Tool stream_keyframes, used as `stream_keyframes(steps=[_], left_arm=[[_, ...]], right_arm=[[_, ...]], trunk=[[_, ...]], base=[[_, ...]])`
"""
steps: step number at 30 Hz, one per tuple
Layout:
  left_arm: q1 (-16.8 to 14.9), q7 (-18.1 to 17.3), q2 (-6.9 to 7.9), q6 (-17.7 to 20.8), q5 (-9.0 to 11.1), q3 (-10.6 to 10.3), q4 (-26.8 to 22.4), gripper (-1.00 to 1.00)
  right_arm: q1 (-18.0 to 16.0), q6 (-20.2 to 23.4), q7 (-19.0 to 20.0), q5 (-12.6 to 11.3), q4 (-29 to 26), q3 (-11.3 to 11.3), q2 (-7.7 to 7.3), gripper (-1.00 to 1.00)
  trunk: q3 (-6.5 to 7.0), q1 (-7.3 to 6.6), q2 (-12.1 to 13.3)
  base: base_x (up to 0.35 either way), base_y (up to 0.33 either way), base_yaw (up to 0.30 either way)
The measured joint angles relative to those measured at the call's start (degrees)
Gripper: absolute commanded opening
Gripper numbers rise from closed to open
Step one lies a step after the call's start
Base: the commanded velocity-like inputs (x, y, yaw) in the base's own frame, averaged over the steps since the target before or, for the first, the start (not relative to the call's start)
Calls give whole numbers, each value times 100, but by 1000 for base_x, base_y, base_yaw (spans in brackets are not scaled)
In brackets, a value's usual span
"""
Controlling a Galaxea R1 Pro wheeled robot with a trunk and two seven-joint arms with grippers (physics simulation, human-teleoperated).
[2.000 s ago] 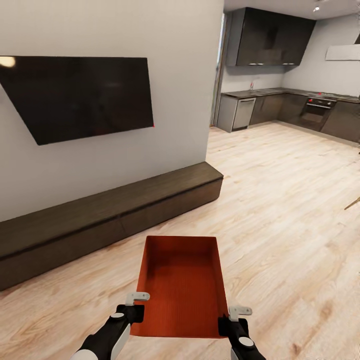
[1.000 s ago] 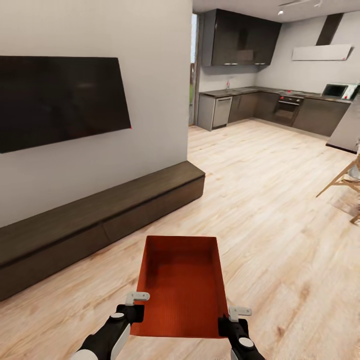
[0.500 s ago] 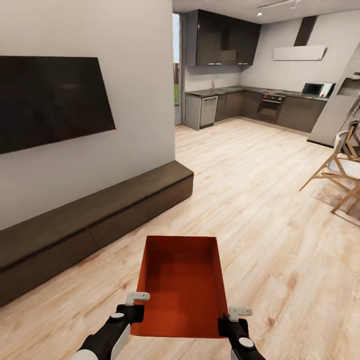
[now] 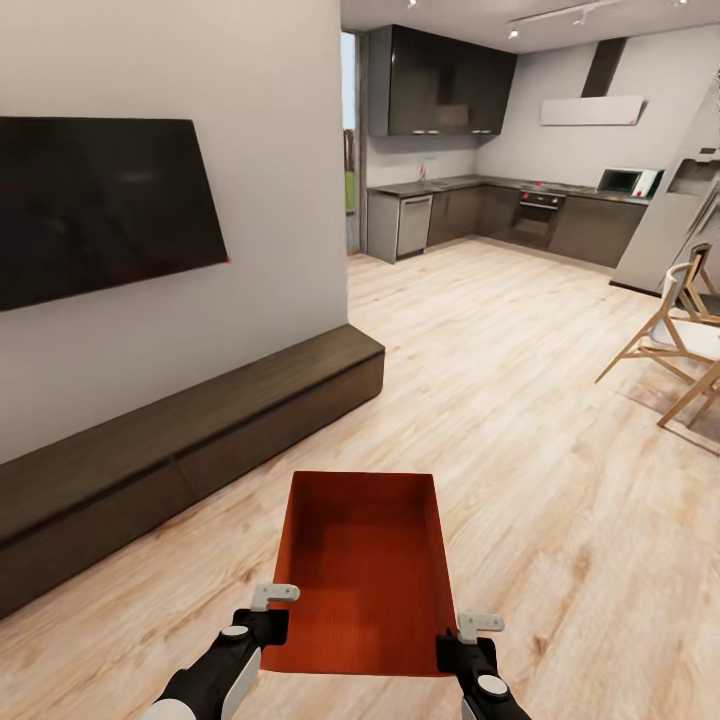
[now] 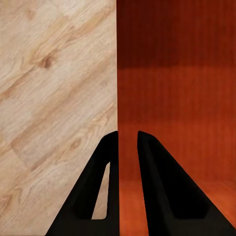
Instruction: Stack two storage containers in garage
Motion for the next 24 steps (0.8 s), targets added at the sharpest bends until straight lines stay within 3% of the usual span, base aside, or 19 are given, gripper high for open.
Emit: stream_keyframes(steps=[24], left_arm=[[0, 6, -5, -9, -3, 0, 0, -100]], right_arm=[[1, -12, 1, 0, 2, 0, -4, -100]], trunk=[[224, 0, 0]], base=[[0, 0, 0]])
